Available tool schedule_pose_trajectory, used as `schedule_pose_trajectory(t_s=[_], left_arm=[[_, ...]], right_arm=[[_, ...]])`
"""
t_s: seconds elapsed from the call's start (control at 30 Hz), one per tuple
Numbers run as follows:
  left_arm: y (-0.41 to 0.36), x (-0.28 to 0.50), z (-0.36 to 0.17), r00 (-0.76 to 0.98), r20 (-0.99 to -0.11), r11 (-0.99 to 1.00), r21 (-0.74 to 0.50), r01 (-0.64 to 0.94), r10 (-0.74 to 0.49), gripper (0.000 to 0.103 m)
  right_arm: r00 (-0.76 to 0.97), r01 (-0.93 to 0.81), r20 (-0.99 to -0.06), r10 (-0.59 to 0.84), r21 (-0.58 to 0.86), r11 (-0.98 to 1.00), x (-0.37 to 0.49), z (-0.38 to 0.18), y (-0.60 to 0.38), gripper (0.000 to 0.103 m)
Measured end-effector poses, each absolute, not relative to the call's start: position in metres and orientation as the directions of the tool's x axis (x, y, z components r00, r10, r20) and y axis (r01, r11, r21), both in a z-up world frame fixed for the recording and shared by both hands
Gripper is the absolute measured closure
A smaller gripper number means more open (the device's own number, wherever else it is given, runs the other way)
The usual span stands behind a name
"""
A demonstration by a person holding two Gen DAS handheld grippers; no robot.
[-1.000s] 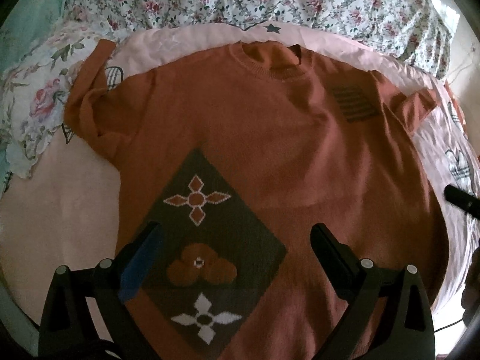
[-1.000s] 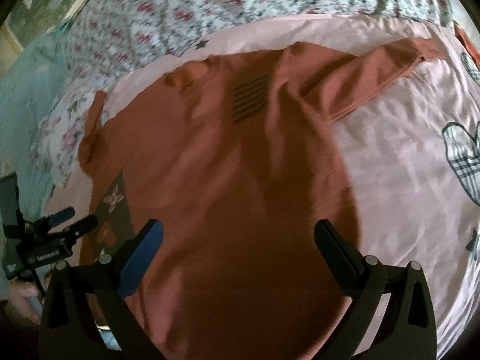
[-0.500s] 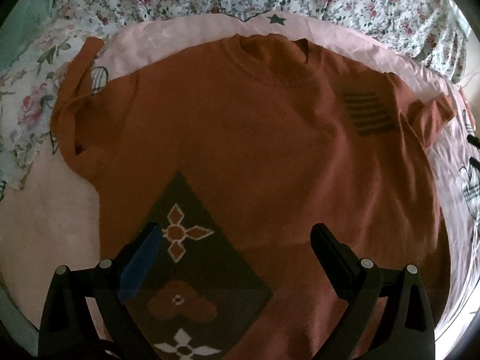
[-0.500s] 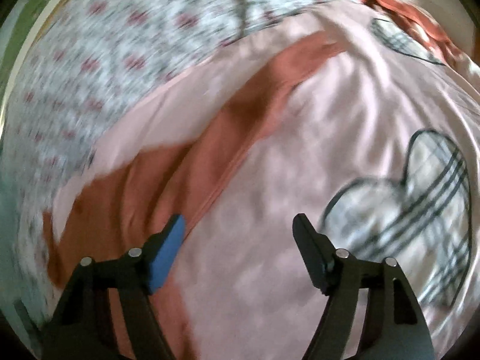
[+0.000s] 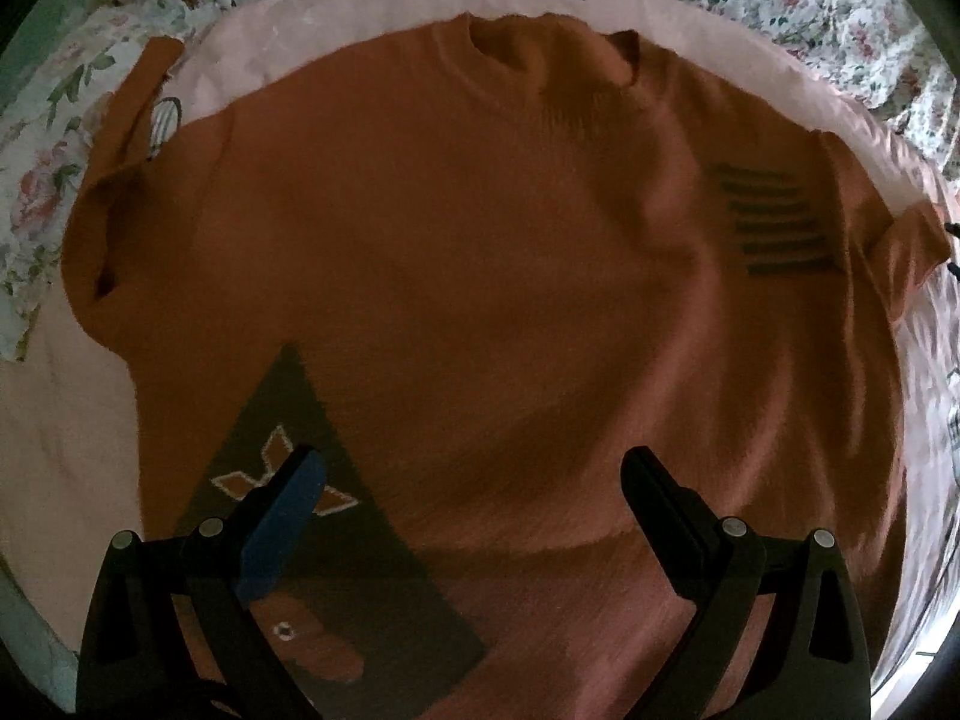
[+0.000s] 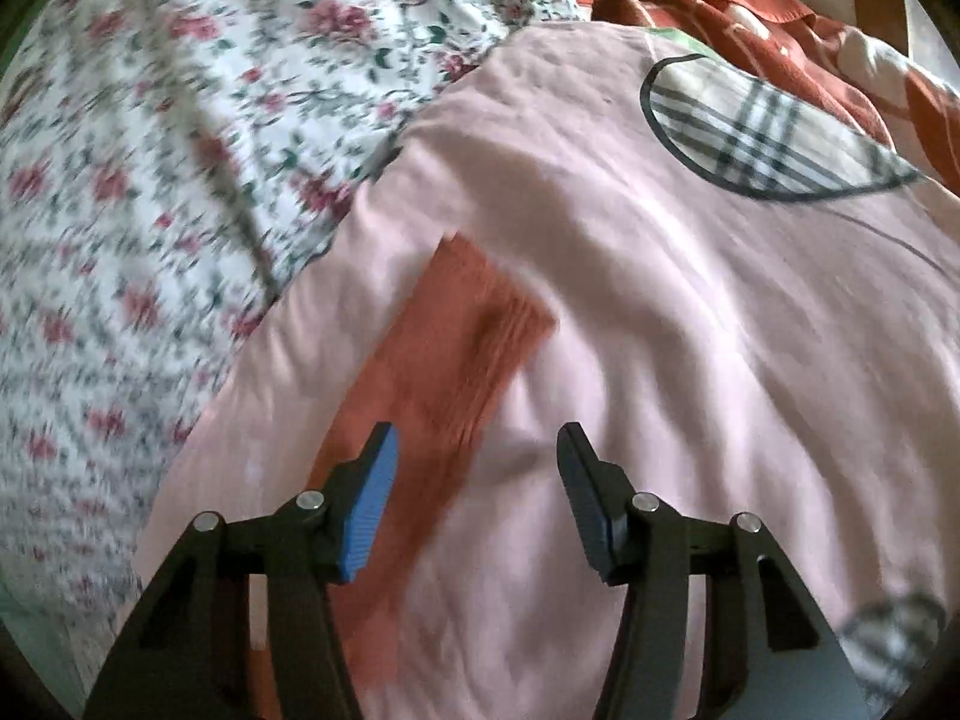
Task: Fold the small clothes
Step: 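Grasp the cuff of the rust sweater's sleeve with the right gripper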
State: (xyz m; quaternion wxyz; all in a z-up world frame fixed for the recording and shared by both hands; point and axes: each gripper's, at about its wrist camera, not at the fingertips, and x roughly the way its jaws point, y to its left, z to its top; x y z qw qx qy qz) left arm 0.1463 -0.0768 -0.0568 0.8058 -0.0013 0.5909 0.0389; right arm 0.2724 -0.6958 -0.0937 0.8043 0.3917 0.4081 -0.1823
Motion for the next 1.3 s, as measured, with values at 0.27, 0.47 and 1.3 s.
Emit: schedule_pose_trajectory(t_s=[0.27,0.47,1.3], left_arm=[[-0.088,0.157,-0.067,0.281,-0.959,0.998,0.025,-0.059,0.041,0.004],[-0.089,0.158,-0.065,0.294,-0.956,0.999,-0.009,-0.04,0.003,0.004],[0.076,0.068,-0.056,0.34,-0.939,0.963,-0.134,-0.232,-0.049,0.004]], right_arm=[[0.641,0.515,-0.767,0.031,0.459,0.724,0.289,-0.072,-0.688,0.095],[0.693,0.222,-0.691,0.208,0.479,0.849,0.292,-0.016,-0.599,0.096],[0.071,-0.257,-0.582,0.81,0.774,0.579,0.265,-0.081,-0.105,0.096]])
